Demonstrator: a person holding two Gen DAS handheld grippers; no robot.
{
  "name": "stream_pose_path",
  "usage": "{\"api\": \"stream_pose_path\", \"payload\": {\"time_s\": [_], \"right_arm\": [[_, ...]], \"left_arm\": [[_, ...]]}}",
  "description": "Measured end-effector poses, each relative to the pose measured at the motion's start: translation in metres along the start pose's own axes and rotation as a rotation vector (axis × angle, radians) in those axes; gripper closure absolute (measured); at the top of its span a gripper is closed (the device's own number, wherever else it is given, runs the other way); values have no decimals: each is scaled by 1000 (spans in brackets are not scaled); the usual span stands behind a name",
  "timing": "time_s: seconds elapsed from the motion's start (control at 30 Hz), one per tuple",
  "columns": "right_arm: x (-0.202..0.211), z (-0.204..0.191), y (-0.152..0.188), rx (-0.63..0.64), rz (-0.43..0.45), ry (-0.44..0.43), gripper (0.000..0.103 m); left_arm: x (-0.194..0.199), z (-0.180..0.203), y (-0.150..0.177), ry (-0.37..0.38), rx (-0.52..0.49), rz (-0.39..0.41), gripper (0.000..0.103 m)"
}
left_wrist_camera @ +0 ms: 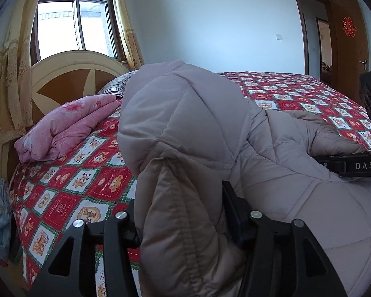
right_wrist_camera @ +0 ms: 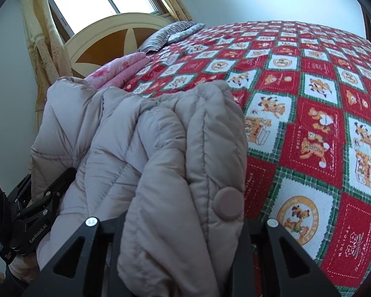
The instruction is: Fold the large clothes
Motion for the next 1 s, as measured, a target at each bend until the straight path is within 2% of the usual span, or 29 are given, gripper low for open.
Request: {"api": "stream_pose_path", "payload": {"time_s": [0.23, 0.53, 0.73, 0.83, 0.93, 1.0], "right_arm": [[-7, 7, 4, -11, -12, 13, 69], [-16, 15, 8, -32, -21, 32, 60], [-18, 17, 9, -20, -32, 62, 54], [-17, 20, 7, -28, -38, 77, 47], [0, 18, 4, -23, -13, 108, 39], [19, 12, 3, -12, 24, 118, 33]], "left_arm": [[-7, -4, 5, -45, -3, 4, 29], [-13, -11, 10, -70, 13, 5, 17], [-16, -12, 11, -77, 22, 1, 16], [-14, -11, 9, -90, 18, -3, 16], [3, -10, 2, -133, -10, 0, 16], [24, -9, -5, -153, -25, 36, 16]]}}
Point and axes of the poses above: each gripper's, at about its wrist camera, not at the fingertips, and x roughly against the way its jaws point, z to its right, y to its underside, the point moved 7 cm from there along -x, roughly the way its jaws point, and after that the axes turned 2 degrees about y, right-handed, at the moved point
